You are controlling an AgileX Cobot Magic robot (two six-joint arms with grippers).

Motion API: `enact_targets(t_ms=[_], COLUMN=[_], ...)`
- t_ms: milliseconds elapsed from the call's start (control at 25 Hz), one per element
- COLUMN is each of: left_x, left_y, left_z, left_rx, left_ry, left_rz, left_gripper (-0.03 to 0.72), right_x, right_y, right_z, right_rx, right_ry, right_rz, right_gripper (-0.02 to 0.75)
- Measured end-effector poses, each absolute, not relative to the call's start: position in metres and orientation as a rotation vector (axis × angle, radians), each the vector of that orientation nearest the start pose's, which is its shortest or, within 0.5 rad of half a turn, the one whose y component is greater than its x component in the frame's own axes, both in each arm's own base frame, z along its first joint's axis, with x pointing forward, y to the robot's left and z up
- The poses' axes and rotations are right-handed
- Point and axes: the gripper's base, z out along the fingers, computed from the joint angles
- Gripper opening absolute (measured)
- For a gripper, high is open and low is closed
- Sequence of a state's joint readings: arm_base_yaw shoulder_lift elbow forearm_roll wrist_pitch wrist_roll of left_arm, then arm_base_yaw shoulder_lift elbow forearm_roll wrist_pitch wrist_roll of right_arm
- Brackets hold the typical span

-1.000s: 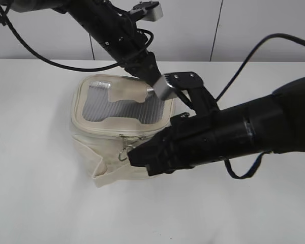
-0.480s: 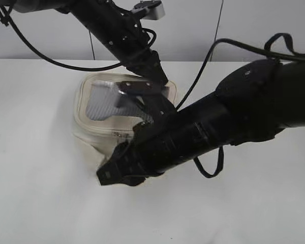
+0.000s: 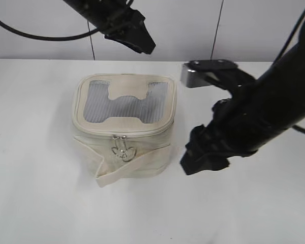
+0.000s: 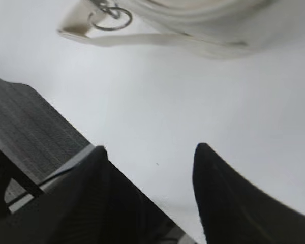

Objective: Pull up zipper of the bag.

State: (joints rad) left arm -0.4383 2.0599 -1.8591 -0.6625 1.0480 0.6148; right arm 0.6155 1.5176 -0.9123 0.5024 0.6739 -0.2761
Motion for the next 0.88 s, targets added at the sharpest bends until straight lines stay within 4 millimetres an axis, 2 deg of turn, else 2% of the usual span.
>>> enact_targets(t_ms=[120,240,280,400,480,560,640,800,880], left_x=[0.365,0.325,0.308,0.249,0.2,0.155,0.102,0.028,0.001], left_y=[-0.223,-0.196,-0.185,-0.148,-0.12,-0.094,-0.064,-0.021,-0.005], left_z=[0.302,0.319,0.331,0.352,0.362,0.369,0.377,0.365,0.352], left_rx=[1.017,0.932,0.898,0.765,0.68,0.595,0.506,0.433,0.417], left_ry=[2.356,2.361,2.338,2.288,2.254,2.207,2.124,2.05,2.049], left_rz=[-0.774,-0.664,-0.619,-0.534,-0.504,-0.481,-0.463,-0.39,-0.358], left_gripper=[0.247,0.247,0.246,0.246,0.246,0.246,0.246,0.244,0.241], right_x=[0.212,0.199,0.194,0.172,0.151,0.126,0.098,0.054,0.033], right_y=[0.167,0.146,0.14,0.119,0.104,0.088,0.071,0.044,0.031], right_z=[0.242,0.264,0.271,0.286,0.292,0.289,0.287,0.283,0.288], right_rx=[-0.75,-0.703,-0.686,-0.632,-0.616,-0.612,-0.604,-0.589,-0.569], right_ry=[2.719,2.735,2.728,2.713,2.682,2.665,2.618,2.489,2.358], right_rz=[0.528,0.455,0.432,0.363,0.338,0.332,0.349,0.389,0.424], right_gripper=[0.423,0.424,0.424,0.424,0.424,0.424,0.424,0.424,0.424])
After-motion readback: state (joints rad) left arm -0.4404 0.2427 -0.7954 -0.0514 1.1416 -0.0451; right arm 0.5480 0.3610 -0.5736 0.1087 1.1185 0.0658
